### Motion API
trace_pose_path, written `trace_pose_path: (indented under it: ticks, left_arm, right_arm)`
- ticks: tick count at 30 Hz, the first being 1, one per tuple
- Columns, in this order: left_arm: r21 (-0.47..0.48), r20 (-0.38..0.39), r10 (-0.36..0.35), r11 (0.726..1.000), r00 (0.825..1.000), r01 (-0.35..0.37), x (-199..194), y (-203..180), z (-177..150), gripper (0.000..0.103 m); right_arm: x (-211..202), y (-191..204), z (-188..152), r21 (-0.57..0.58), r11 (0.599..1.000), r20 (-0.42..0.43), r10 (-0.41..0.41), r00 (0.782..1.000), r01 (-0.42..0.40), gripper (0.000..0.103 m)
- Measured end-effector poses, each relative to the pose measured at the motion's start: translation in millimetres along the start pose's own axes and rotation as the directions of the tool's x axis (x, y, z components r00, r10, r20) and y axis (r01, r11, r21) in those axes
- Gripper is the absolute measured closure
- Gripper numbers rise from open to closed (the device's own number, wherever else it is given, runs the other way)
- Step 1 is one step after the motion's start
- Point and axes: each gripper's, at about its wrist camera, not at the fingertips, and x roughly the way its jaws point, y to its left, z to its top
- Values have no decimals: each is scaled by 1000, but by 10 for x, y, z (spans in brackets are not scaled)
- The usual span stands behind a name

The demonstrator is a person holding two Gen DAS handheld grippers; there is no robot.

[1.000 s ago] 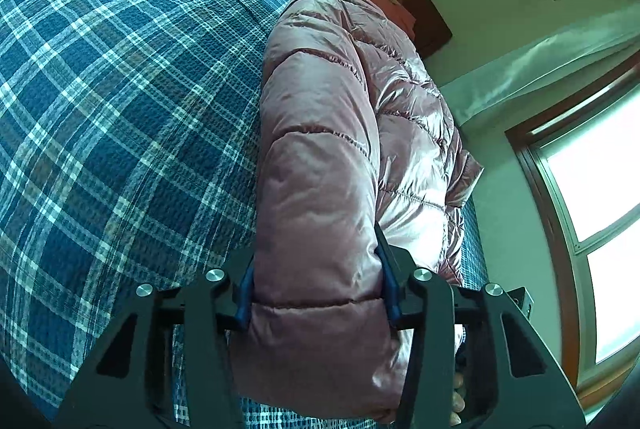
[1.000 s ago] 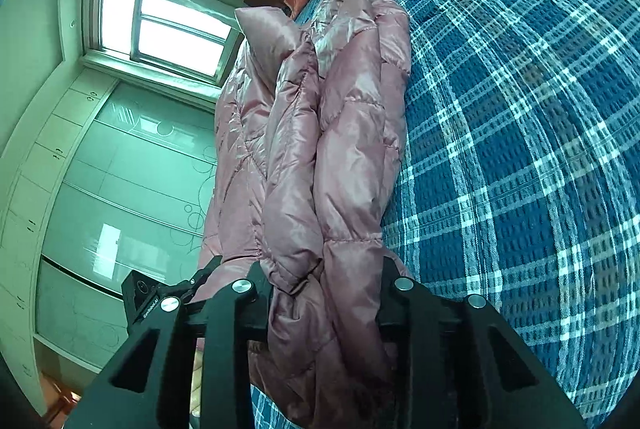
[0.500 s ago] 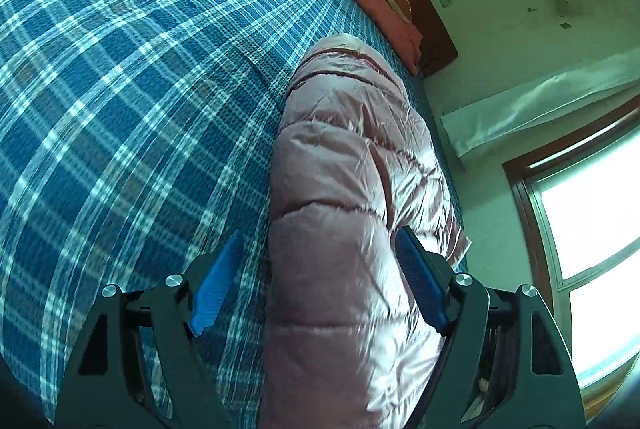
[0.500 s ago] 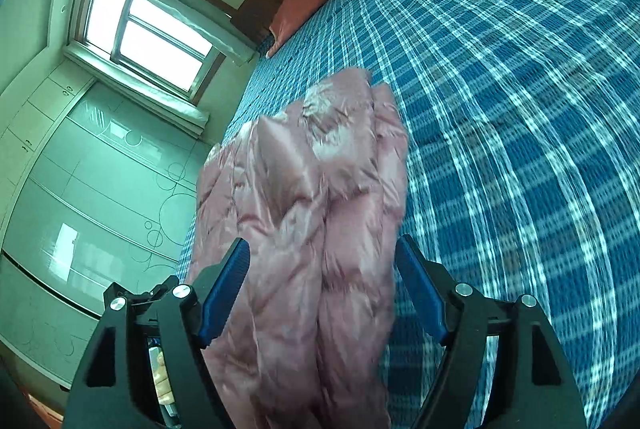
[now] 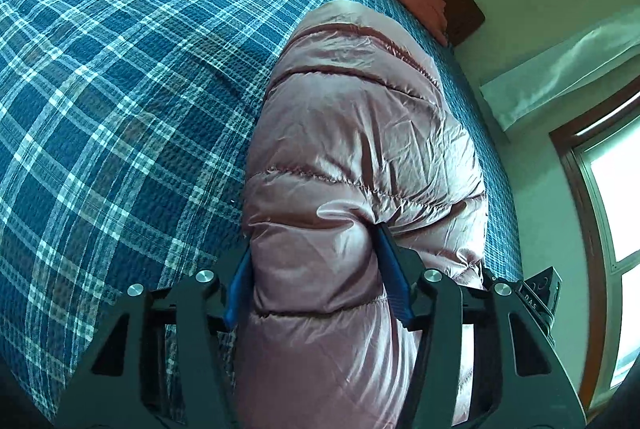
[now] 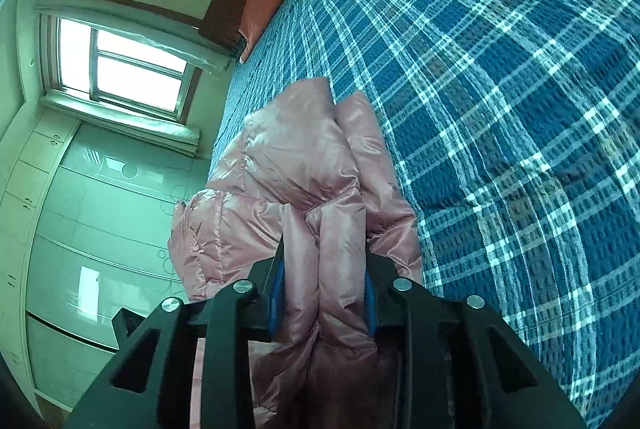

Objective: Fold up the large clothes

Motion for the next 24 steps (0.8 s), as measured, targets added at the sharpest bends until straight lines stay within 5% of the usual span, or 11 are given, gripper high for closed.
trace_pose_path:
  ticks: [8,18,24]
  left_arm:
    - [-22,-10,-10,1000,1000,9,71,75,-15,51]
    - [-17,17,8,1000,1000,-7,-215,56,-164,36]
    - [-6,33,20,1000,999,-20,-485,31,-423,32]
  right_arm:
    - [27,-76,0,6,1000,-8,23,1000,-23,81]
    - [-489,-114,-194,-13,1000,17,8,1000,-8,55]
    - [-783,-158,-539,8,1000,20,29,999,-29,54]
